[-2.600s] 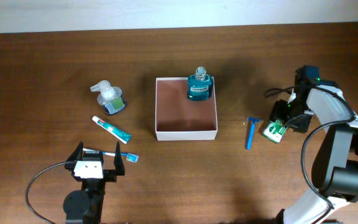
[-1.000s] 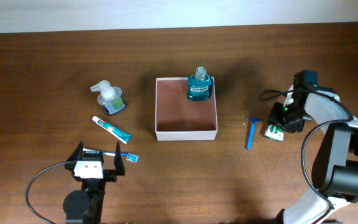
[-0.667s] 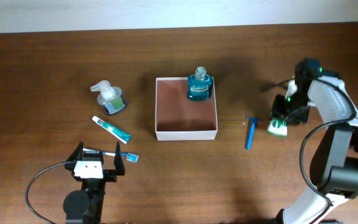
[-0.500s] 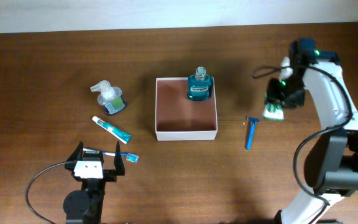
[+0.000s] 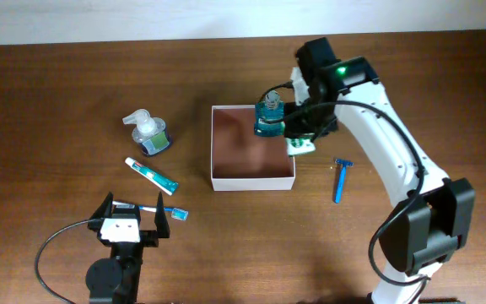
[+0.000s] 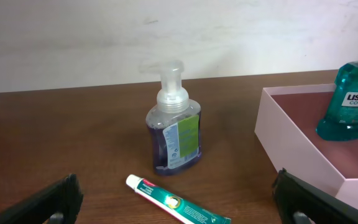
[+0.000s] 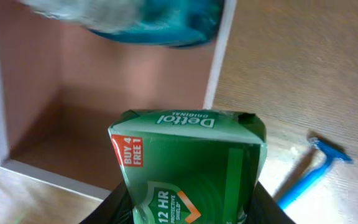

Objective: Pack container
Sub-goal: 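Carry the soap box into the box and release it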

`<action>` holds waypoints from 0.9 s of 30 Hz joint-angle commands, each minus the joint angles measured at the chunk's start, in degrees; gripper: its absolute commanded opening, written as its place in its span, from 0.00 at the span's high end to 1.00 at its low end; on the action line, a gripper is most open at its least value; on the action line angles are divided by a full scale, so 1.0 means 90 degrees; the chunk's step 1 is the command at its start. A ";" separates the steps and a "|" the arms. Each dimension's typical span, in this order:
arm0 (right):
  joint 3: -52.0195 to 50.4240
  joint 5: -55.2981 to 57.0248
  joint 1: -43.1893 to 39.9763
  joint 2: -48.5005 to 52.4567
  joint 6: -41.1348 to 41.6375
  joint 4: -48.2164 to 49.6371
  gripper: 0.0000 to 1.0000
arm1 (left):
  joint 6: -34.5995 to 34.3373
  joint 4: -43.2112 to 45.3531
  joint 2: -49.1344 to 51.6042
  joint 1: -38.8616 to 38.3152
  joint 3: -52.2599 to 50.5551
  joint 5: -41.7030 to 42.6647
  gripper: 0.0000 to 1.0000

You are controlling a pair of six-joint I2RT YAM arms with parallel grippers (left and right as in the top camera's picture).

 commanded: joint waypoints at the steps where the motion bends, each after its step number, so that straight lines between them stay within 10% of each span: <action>1: -0.0046 -0.0036 0.0403 -0.0073 0.0223 0.0294 0.75 | -0.0039 -0.0002 -0.0022 -0.0024 -0.0034 0.0000 0.01; 27: -0.1025 0.0452 0.0816 -0.0066 0.1120 0.1081 0.75 | -0.0039 -0.0002 -0.0022 -0.0024 -0.0034 0.0000 0.01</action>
